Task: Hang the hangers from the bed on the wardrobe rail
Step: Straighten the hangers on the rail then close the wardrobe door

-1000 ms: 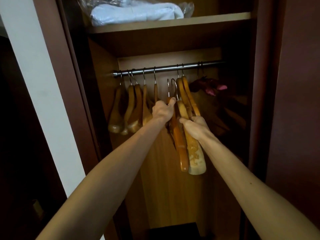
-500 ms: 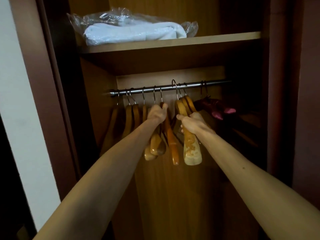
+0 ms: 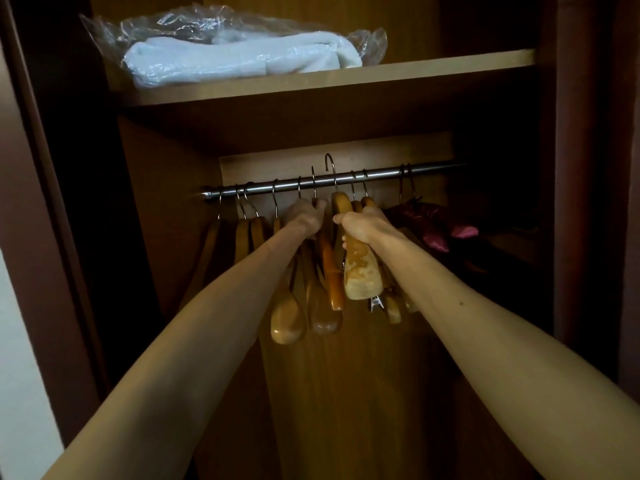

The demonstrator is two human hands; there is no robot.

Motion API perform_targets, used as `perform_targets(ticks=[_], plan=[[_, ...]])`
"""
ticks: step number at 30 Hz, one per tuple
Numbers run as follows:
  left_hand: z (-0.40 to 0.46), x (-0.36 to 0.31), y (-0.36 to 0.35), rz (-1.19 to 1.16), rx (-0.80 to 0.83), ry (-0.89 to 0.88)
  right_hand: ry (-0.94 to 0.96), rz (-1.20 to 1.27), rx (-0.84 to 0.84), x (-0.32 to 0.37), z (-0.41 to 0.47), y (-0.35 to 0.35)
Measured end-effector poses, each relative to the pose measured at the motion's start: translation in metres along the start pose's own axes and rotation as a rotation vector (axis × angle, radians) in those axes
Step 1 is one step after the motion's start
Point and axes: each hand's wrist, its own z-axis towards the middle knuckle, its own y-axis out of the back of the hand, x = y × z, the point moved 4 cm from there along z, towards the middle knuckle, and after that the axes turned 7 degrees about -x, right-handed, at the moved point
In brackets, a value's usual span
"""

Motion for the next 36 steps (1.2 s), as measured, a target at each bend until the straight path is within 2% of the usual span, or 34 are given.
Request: perform_targets(ticks=[6,9,19,26,28,31,34,36], plan=[[0.000,0.002,-0.001,0.077,0.007,-0.008,-0.003,-0.015,0.050,-0.010,-0.001,-0.006],[-0.002,0.004,-0.002,0.092,-0.022,-0.012,-0.013,-0.038,0.005,-0.021,-0.003,-0.007],[-0.019,0.014,-0.008,0.171,-0.103,-0.076,0.124,-0.395,-0.063,-0.045,-0.005,-0.012],[-0.031,0.012,0.003,0.331,-0.147,-0.187,0.364,-0.553,-0.144,-0.046,-0.034,-0.001],[-0.036,0.009,0.008,0.376,-0.158,-0.218,0.500,-0.537,-0.257,-0.040,-0.047,0.014],[-0.052,-0.008,0.016,0.459,-0.258,-0.355,0.657,-0.590,-0.428,-0.033,-0.063,0.043],[-0.066,-0.031,0.009,0.399,-0.248,-0.460,0.614,-0.701,-0.416,-0.039,-0.066,0.056],[-0.071,-0.045,-0.004,0.329,-0.182,-0.433,0.538,-0.737,-0.350,-0.046,-0.066,0.057]])
